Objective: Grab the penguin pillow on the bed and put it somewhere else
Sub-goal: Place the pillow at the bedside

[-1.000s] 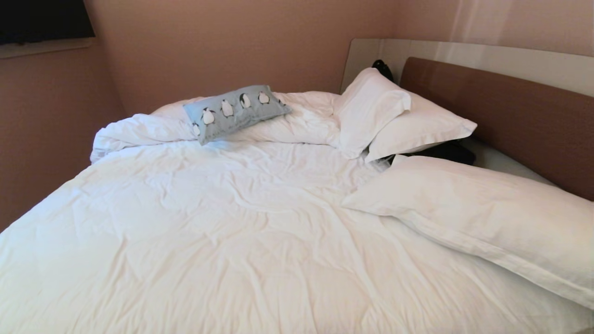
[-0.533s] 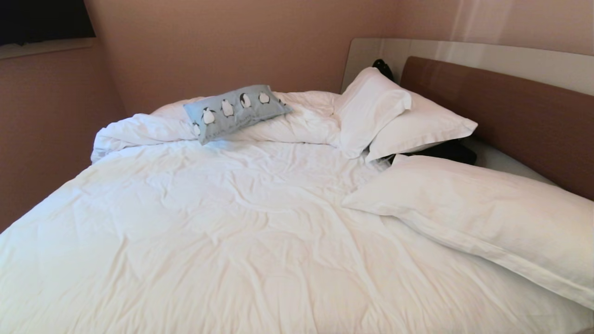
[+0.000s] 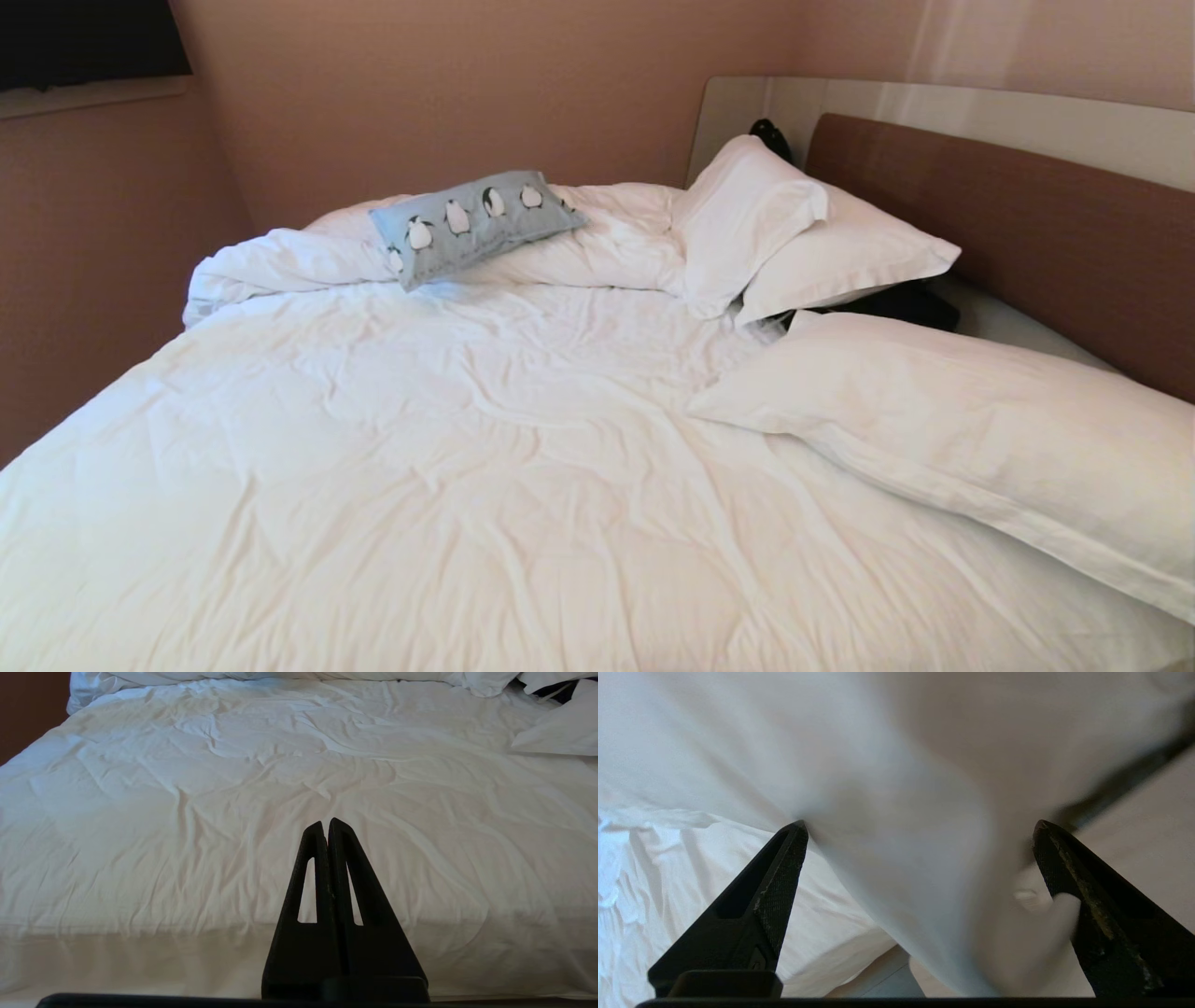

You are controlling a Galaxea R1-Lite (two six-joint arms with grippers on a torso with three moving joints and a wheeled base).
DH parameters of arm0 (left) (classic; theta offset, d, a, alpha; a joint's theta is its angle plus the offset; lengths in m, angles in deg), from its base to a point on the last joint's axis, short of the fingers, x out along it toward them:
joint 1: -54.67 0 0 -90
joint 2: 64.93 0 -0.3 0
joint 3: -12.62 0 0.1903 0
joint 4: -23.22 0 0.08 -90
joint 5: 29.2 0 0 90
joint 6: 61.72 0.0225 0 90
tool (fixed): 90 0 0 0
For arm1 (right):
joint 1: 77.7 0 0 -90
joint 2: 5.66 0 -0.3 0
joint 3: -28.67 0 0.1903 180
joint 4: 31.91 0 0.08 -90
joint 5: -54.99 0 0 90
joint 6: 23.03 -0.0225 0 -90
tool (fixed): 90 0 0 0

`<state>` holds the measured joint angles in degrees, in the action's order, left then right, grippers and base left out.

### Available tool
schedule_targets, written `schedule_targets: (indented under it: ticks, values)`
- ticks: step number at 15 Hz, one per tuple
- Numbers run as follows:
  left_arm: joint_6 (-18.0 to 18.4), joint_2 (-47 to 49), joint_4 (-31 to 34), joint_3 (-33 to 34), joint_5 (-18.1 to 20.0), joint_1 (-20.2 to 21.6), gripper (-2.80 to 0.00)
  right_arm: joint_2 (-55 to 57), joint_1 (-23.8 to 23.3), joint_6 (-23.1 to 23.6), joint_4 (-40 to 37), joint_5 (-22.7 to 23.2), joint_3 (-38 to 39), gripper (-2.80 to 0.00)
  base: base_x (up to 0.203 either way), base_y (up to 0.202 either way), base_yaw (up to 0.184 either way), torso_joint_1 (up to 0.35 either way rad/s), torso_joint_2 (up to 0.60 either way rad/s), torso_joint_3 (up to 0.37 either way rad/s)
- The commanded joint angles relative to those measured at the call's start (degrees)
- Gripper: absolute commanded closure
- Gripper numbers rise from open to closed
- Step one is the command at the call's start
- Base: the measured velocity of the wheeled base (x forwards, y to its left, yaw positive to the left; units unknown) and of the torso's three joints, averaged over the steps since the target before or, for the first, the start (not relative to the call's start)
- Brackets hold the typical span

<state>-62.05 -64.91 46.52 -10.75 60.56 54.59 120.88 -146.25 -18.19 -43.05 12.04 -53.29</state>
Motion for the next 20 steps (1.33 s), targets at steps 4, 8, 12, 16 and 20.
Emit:
schedule_targets:
  ticks: [4,8,12,16,20]
  values:
    - [0.0,0.0,0.0,0.0,0.0,0.0,0.00,0.0,7.0,-12.2,0.2,1.5,-4.8,-2.80,0.000,0.000,0.000,0.000,0.00,0.000]
    - [0.0,0.0,0.0,0.0,0.0,0.0,0.00,3.8,10.2,-16.1,0.3,3.5,-10.3,-2.80,0.000,0.000,0.000,0.000,0.00,0.000]
    - [0.0,0.0,0.0,0.0,0.0,0.0,0.00,3.3,11.8,-15.6,0.6,4.1,-9.0,-2.80,0.000,0.000,0.000,0.000,0.00,0.000]
    - [0.0,0.0,0.0,0.0,0.0,0.0,0.00,3.4,13.0,-15.1,0.4,4.1,-9.1,-2.80,0.000,0.000,0.000,0.000,0.00,0.000]
    - [0.0,0.0,0.0,0.0,0.0,0.0,0.00,3.4,13.4,-15.3,0.2,3.7,-9.3,0.00,0.000,0.000,0.000,0.000,0.00,0.000]
